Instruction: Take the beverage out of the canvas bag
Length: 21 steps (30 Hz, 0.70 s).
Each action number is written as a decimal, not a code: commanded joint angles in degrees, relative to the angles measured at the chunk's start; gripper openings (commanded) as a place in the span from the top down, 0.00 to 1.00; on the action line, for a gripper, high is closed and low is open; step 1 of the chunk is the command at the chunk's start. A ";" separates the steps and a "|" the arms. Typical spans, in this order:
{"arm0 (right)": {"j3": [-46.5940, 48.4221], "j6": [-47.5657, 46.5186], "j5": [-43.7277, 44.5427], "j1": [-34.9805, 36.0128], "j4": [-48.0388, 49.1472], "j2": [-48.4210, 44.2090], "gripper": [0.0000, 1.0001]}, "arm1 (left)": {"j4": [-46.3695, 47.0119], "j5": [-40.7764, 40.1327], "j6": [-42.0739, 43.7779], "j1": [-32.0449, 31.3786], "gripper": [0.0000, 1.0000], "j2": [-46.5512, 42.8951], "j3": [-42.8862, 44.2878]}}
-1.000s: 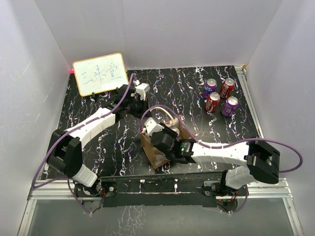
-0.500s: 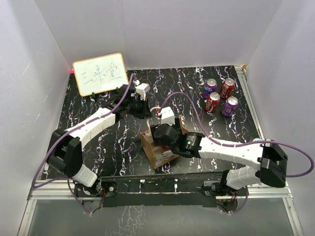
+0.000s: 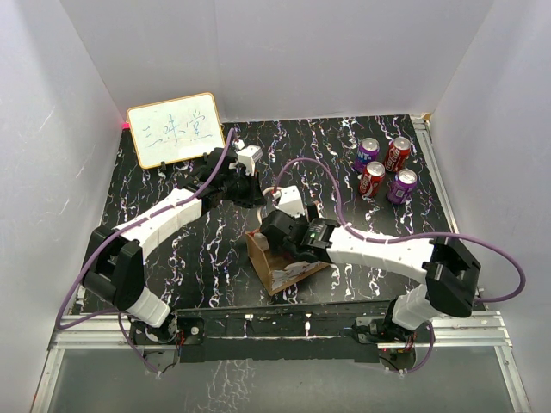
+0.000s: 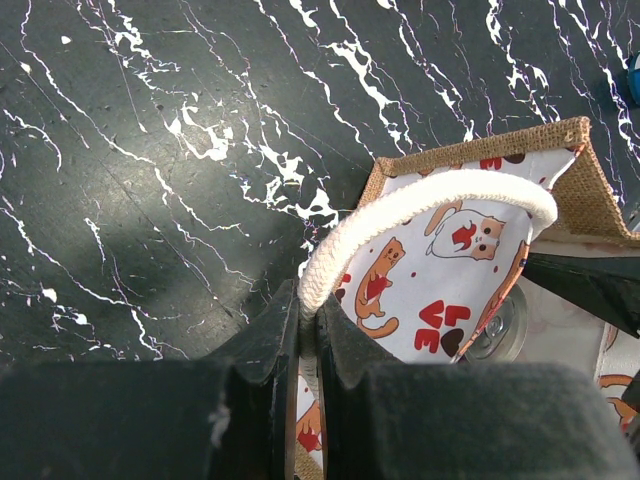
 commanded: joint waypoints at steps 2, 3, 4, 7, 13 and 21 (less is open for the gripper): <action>2.16 0.43 0.82 -1.35 0.46 1.44 0.04 | -0.73 1.51 -0.08 0.13 1.00 -0.39 1.88; 1.66 0.24 0.25 -1.68 1.43 1.98 0.05 | -0.84 1.36 0.02 0.12 1.00 -0.50 1.96; 1.15 0.25 -0.11 -1.80 2.28 2.46 0.05 | -0.85 1.27 0.01 0.17 1.00 -0.73 1.93; 0.27 0.25 -0.64 -2.24 4.18 4.04 0.06 | -0.25 1.11 0.04 0.12 1.00 -1.49 1.48; -0.56 1.00 -2.12 -2.78 6.08 6.62 0.09 | -0.30 1.95 -0.39 0.12 1.00 0.24 1.75; -1.48 0.17 -3.36 -2.89 8.53 8.28 0.21 | -0.11 0.74 -0.16 0.17 1.00 0.04 1.30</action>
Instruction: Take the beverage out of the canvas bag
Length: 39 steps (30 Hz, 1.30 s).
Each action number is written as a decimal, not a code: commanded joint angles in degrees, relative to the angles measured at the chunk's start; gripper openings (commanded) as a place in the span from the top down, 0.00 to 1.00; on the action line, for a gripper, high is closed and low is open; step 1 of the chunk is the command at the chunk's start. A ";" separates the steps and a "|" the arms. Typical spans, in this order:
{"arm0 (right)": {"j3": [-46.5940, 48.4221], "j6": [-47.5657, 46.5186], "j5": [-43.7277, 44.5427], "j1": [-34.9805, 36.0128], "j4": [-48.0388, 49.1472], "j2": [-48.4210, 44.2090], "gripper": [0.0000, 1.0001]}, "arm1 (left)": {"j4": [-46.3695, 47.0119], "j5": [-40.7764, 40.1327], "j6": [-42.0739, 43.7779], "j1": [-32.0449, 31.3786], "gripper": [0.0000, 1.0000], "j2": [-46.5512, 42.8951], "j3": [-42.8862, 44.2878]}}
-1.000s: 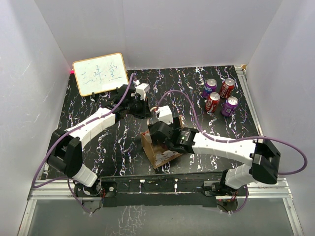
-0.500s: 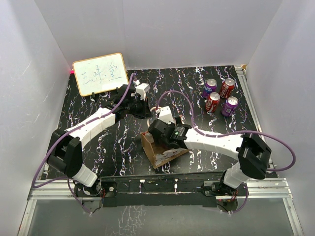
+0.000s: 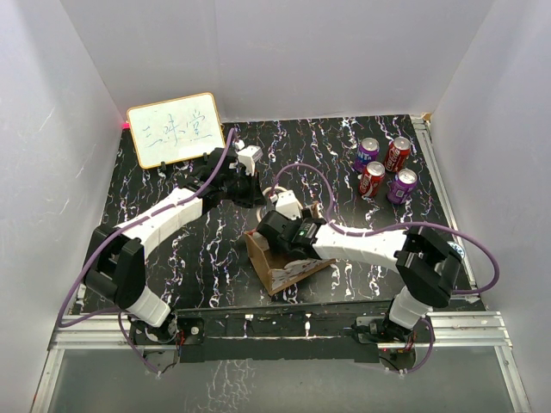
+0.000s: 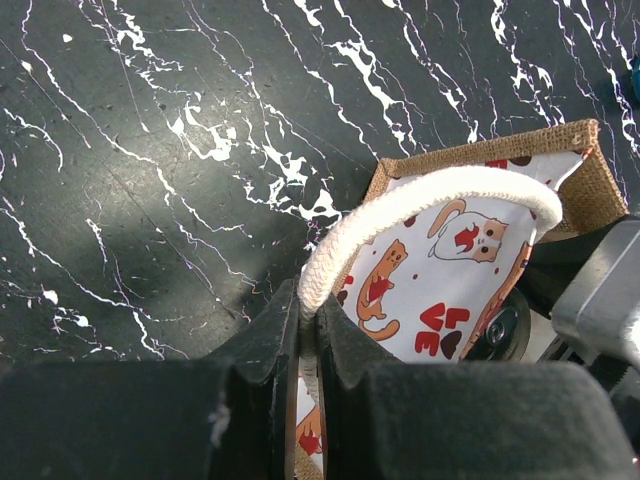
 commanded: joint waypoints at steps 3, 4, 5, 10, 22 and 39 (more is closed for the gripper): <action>0.31 -0.58 -0.79 -0.14 4.40 0.75 0.31 | -0.90 0.53 -0.04 -0.08 1.00 -0.45 1.73; 0.31 -0.65 -0.97 -0.09 4.44 0.44 0.35 | -0.91 0.78 -0.10 -0.08 1.00 -0.48 1.82; 0.32 -0.76 -1.33 -0.13 4.51 0.09 0.38 | -0.69 0.78 -0.10 -0.06 1.00 -0.58 1.64; 0.72 -1.93 -2.30 -0.08 5.05 -2.73 0.55 | -1.09 0.20 0.14 -0.07 1.00 -0.62 1.84; 1.98 -5.73 -3.36 -0.08 6.70 -9.89 0.81 | -0.74 -0.24 0.02 -0.10 1.00 -0.90 1.45; 5.05 -12.11 -3.22 -0.08 9.22 -22.53 0.92 | -1.40 0.31 0.34 -0.14 1.00 1.12 2.08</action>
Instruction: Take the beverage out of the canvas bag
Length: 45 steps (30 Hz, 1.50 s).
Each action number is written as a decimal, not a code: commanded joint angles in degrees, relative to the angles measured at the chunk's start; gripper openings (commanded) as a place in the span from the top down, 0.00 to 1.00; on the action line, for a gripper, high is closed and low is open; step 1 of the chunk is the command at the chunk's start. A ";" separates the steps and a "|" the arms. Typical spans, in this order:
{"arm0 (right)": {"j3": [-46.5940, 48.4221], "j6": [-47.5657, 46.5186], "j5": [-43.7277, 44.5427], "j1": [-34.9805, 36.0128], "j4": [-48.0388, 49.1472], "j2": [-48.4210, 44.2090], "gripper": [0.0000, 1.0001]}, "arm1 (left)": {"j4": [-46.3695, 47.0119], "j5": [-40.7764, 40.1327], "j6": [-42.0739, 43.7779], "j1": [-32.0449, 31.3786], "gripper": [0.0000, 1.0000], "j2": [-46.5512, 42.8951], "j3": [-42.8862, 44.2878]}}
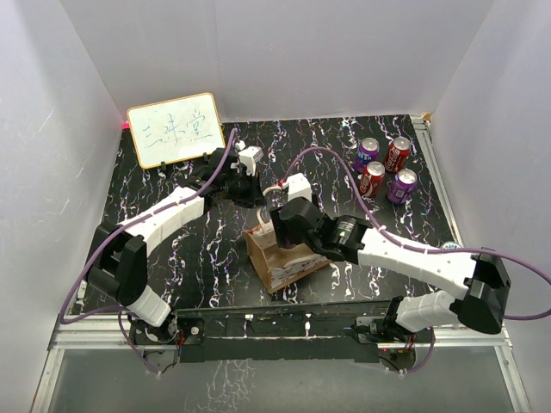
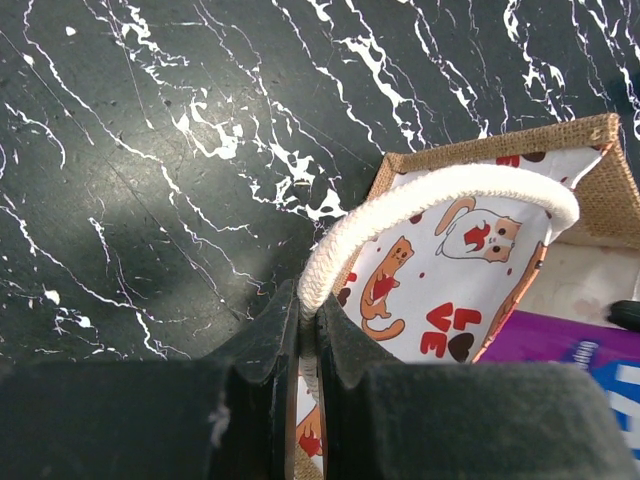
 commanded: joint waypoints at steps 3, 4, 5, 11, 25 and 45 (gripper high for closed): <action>6.74 -3.15 4.75 -0.05 5.32 -6.60 0.92 | -1.21 0.24 0.28 -0.14 1.00 0.47 1.59; 7.05 -3.47 5.36 -0.04 5.06 -7.23 0.92 | -1.31 0.27 0.29 -0.11 1.00 0.65 1.83; 7.27 -3.86 6.05 -0.03 4.86 -7.89 0.92 | -1.35 0.46 0.29 -0.14 1.00 0.72 1.90; 9.34 -5.67 9.91 -0.03 2.18 -10.66 0.92 | -1.27 0.65 0.20 -0.13 1.00 0.70 1.83; 13.74 -9.47 22.95 -0.65 -2.51 -12.77 0.92 | -1.25 0.45 0.29 -0.17 1.00 0.07 1.73; -1.78 -6.67 3.06 -37.17 1.23 -13.82 0.92 | -1.42 0.10 0.44 -0.17 1.00 -0.88 1.59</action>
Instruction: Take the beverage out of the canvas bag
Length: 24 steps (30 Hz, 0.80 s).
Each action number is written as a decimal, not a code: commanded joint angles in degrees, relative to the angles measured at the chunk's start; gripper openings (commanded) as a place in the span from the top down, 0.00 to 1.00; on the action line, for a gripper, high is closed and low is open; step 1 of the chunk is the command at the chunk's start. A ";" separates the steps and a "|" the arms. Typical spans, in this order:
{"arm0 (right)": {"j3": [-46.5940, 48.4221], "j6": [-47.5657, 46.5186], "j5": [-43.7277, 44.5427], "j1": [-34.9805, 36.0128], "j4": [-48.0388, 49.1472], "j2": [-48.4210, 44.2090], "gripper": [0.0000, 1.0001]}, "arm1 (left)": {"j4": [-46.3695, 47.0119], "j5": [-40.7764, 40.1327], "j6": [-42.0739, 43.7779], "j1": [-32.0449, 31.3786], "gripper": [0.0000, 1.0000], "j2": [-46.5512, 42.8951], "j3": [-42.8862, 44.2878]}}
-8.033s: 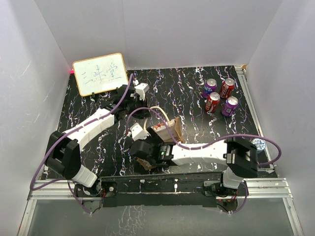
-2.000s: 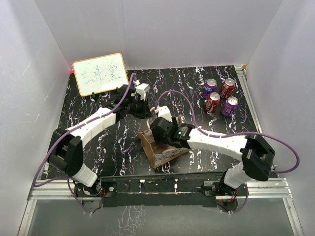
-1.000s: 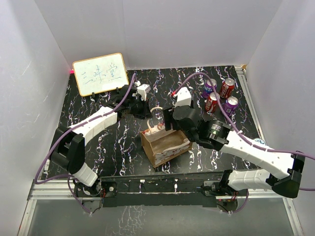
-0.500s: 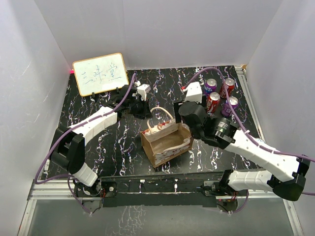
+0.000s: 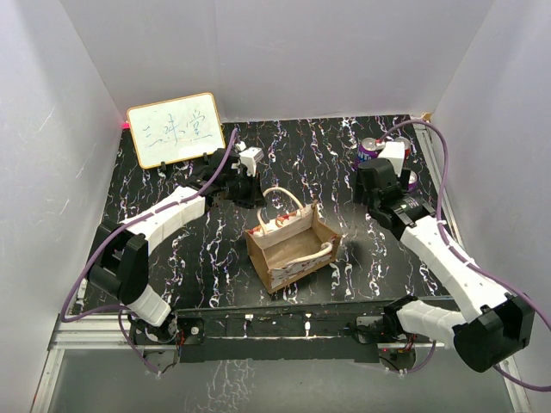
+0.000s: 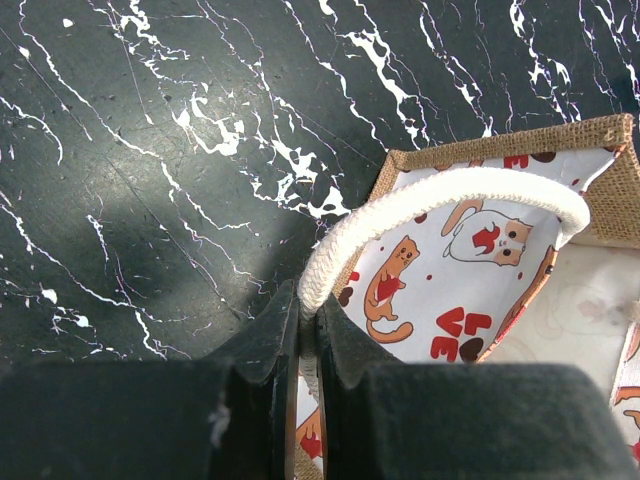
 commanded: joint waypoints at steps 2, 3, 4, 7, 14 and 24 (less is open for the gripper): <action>-1.88 2.07 -7.40 -6.25 7.96 -1.27 0.92 | -1.36 0.18 0.44 -0.17 1.00 -2.12 1.61; -2.66 2.45 -7.47 -7.09 8.49 -0.96 0.92 | -1.42 0.23 0.38 -0.15 1.00 -2.17 1.64; -3.54 2.63 -7.39 -8.07 9.31 -0.81 0.92 | -1.38 0.31 0.37 -0.10 1.00 -2.25 1.65; -6.26 3.68 -7.39 -11.11 11.43 0.31 0.92 | -1.31 0.98 0.22 -0.14 1.00 -2.45 1.76; -11.32 3.97 -9.89 -15.61 16.60 3.64 0.92 | -1.12 1.09 0.11 -0.13 1.00 -2.46 1.65; -12.77 2.00 -14.85 -19.13 20.54 7.01 0.90 | -0.95 1.28 -0.06 -0.11 1.00 -1.87 1.60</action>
